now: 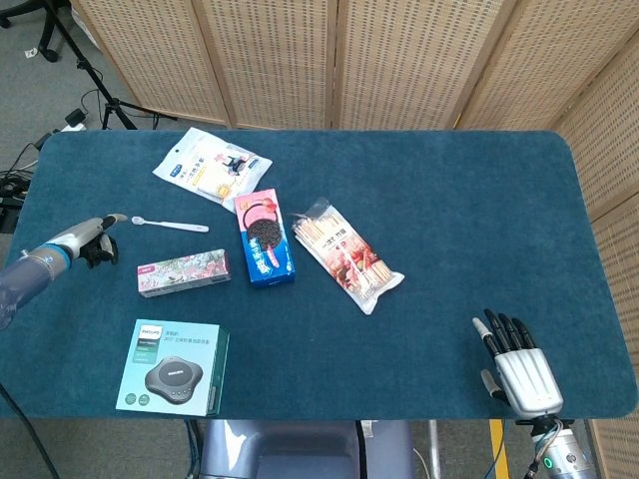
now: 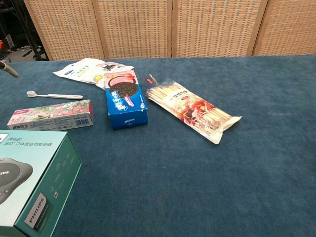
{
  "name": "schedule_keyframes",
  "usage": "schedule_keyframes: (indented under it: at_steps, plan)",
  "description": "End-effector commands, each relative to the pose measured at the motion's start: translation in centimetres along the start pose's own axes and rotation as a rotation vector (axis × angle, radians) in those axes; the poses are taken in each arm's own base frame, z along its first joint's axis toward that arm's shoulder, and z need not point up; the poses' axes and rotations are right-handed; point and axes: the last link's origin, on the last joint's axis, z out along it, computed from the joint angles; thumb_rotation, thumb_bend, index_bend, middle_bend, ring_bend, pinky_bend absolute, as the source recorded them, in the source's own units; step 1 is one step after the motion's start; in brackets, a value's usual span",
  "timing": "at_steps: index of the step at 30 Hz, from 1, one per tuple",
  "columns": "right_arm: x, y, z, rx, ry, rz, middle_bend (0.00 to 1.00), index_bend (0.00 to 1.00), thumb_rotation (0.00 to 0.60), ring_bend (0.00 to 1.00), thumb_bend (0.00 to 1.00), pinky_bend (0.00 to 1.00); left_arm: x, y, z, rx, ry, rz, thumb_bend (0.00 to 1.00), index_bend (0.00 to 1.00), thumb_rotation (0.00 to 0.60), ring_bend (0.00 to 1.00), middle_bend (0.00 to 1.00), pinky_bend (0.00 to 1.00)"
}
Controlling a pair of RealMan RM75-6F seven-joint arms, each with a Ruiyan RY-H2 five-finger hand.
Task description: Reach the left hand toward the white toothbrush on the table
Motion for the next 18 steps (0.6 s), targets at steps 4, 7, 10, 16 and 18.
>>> schedule_keyframes:
  at_steps: [4,7,10,16,18]
  plan:
    - [-0.1,0.0,0.1,0.004,0.002,-0.001,0.0,0.0,0.6,0.0,0.47,0.08,0.1,0.3,1.2,0.017,-0.022,0.006,1.0,0.0,0.6,0.72,0.65,0.63]
    - [-0.2,0.0,0.2,0.001,-0.002,-0.003,0.0,0.0,0.6,0.0,0.47,0.08,0.1,0.4,1.7,0.027,-0.028,0.007,1.0,0.0,0.6,0.72,0.65,0.63]
    - [-0.3,0.1,0.3,-0.002,-0.006,-0.003,0.0,0.0,0.6,0.0,0.47,0.08,-0.2,0.4,2.2,0.033,-0.038,0.003,1.0,0.0,0.6,0.72,0.65,0.63]
    - [-0.4,0.2,0.3,-0.006,-0.009,-0.003,0.0,0.0,0.6,0.0,0.47,0.08,-0.7,0.5,3.0,0.04,-0.048,-0.001,1.0,0.0,0.6,0.72,0.65,0.63]
    - [-0.3,0.2,0.3,-0.007,-0.008,-0.001,0.0,0.0,0.6,0.0,0.47,0.08,-0.7,0.5,3.3,0.042,-0.047,-0.001,1.0,0.0,0.6,0.72,0.65,0.63]
